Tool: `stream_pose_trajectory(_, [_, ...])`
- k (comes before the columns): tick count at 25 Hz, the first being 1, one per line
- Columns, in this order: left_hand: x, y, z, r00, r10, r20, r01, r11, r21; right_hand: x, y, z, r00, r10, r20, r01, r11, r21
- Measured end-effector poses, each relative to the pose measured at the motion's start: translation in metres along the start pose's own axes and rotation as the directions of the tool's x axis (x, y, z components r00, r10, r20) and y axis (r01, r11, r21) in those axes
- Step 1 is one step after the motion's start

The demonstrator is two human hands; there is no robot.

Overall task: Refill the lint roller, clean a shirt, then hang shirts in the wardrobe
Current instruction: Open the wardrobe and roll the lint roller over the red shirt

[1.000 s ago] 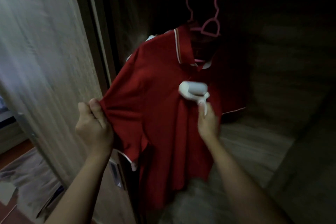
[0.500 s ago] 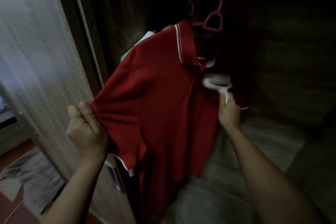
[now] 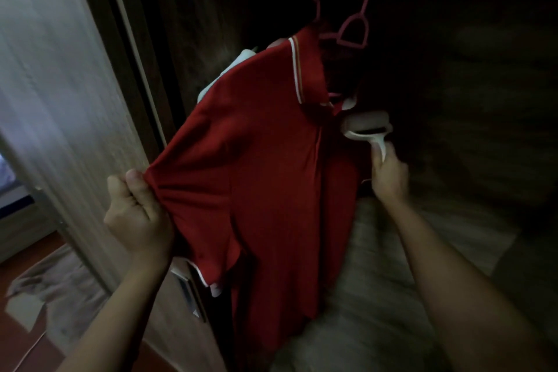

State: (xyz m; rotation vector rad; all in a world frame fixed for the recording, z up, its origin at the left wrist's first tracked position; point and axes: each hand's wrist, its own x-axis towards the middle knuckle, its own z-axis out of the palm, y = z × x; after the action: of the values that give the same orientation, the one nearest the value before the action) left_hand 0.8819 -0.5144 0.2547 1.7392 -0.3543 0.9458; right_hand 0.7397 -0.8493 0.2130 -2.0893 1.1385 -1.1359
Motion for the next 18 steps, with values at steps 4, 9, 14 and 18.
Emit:
stream_pose_trajectory(4, [0.002, -0.006, 0.001, 1.0, 0.024, 0.008, -0.024, 1.0, 0.009, -0.028, 0.038, 0.027, 0.932, 0.167, 0.322, -0.105, 0.974, -0.201])
stream_pose_trajectory(9, [0.001, -0.009, 0.003, 1.0, -0.019, 0.008, 0.019, 1.0, -0.002, -0.06, -0.008, 0.031, 0.988, -0.127, 0.088, 0.104, 0.969, 0.223])
stream_pose_trajectory(14, [0.001, -0.01, 0.002, 1.0, -0.018, 0.02, 0.018, 1.0, -0.009, -0.126, 0.007, 0.064, 0.954, -0.176, 0.243, 0.13, 0.972, 0.194])
stream_pose_trajectory(18, [0.002, -0.012, 0.001, 0.999, -0.007, 0.045, 0.006, 1.0, 0.016, -0.195, 0.078, 0.103, 0.805, -0.069, 0.59, 0.153, 0.984, -0.093])
